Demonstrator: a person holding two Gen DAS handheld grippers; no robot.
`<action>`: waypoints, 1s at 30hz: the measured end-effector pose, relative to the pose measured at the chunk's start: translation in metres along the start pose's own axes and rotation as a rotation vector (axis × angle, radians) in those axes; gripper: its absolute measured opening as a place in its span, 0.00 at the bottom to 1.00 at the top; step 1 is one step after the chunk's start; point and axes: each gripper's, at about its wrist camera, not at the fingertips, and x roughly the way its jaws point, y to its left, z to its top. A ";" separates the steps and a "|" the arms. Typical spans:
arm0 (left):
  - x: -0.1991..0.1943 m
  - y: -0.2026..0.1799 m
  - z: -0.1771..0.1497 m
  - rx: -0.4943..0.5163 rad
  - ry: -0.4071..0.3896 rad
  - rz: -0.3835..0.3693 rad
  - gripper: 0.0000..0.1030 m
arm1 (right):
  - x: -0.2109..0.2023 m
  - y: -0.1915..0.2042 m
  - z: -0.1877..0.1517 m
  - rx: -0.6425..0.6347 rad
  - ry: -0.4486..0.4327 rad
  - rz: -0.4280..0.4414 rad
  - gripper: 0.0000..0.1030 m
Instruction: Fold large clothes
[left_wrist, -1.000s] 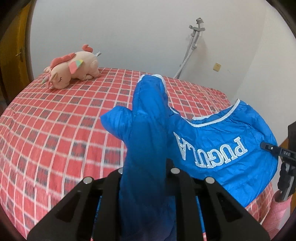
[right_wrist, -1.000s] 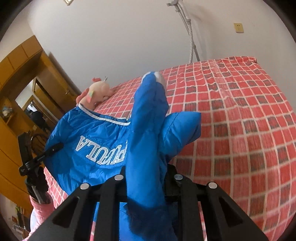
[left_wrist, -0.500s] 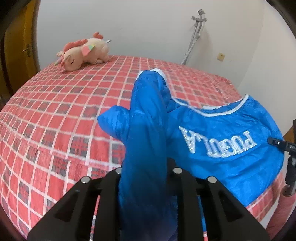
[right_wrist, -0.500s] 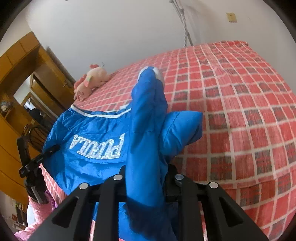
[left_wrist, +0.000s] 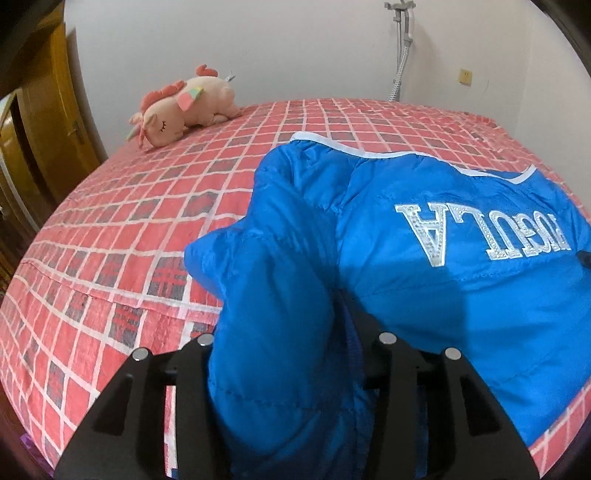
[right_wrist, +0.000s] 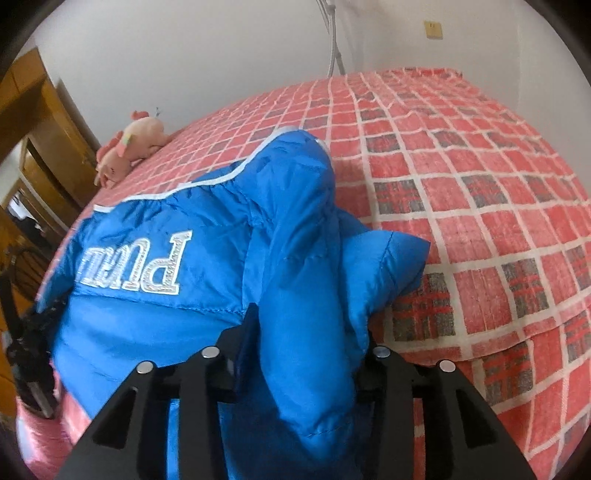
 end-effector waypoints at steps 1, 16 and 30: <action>0.000 0.000 -0.001 -0.005 -0.003 0.001 0.42 | 0.000 0.002 -0.001 -0.007 -0.010 -0.018 0.41; -0.034 0.005 -0.010 -0.054 0.026 0.029 0.48 | -0.047 0.016 -0.016 -0.028 -0.133 -0.196 0.54; -0.063 0.023 -0.005 -0.140 -0.006 0.043 0.57 | -0.074 0.054 -0.033 -0.148 -0.200 -0.166 0.54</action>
